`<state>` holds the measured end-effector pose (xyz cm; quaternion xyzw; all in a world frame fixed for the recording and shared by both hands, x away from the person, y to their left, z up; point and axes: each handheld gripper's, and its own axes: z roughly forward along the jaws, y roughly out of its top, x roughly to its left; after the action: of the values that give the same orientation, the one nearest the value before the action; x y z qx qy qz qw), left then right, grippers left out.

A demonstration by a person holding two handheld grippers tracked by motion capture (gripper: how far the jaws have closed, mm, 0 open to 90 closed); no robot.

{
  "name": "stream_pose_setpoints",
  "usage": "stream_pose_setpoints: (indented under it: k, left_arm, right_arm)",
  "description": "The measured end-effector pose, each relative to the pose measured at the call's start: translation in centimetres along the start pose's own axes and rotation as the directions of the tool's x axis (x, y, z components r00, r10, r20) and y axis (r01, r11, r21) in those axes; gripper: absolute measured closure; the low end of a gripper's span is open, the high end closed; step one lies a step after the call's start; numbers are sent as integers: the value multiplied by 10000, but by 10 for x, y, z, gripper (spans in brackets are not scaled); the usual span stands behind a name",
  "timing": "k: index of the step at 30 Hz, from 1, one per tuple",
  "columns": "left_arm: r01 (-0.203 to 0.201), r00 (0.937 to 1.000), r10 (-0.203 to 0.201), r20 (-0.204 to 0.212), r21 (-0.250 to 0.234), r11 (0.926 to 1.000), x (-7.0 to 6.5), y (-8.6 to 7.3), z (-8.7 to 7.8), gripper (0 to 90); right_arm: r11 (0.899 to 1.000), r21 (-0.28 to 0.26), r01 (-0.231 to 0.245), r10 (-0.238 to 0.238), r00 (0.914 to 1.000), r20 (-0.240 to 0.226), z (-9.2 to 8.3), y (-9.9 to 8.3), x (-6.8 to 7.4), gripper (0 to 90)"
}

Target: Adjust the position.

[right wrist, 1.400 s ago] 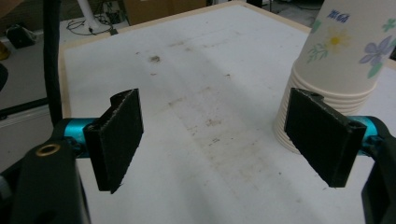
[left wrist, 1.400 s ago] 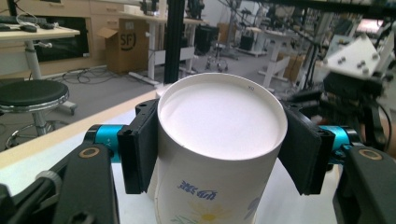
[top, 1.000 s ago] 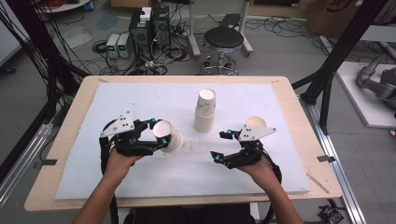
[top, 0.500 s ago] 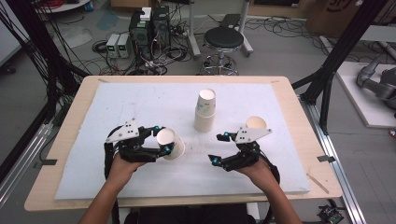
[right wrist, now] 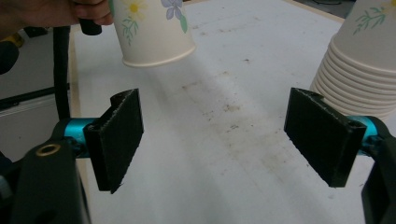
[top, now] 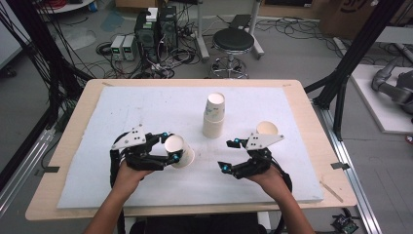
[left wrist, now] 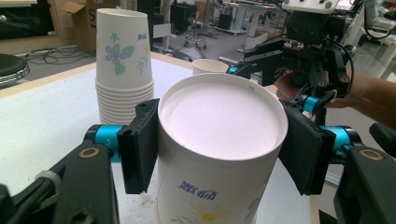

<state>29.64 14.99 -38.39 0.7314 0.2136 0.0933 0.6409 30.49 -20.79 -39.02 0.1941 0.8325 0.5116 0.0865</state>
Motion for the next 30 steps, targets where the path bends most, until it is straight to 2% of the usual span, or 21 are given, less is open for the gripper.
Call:
stream_pose_setpoints:
  k: [5, 7, 10, 13, 21, 30]
  left_arm:
    - [-22, 9996, 19, 280, 110, 9999, 1, 0, 2, 351]
    - [-36, 9987, 29, 501, 150, 9999, 0, 0, 3, 351]
    - [-133, 9952, 113, 969, 198, 9997, -1, 1, 6, 351]
    - [-263, 9929, 233, 1169, 242, 9994, -5, 2, 9, 350]
    - [-223, 9913, 193, 1300, 214, 9995, -11, 3, 15, 350]
    - [-176, 9879, 145, 1546, 185, 9997, -12, 2, 16, 350]
  right_arm:
    - [9999, -20, 102, -102, 9998, -194, 3, 1, 2, 201]
    - [9999, -37, 113, -114, 9991, -409, 4, 1, 3, 201]
    - [9998, -69, 196, -200, 9977, -653, 8, 2, 4, 201]
    - [9994, -62, 337, -341, 9964, -780, 11, 5, 7, 201]
    - [9986, -218, 480, -501, 9928, -1091, 18, 14, 10, 201]
    - [9974, -119, 704, -714, 9855, -1542, 31, 20, 16, 201]
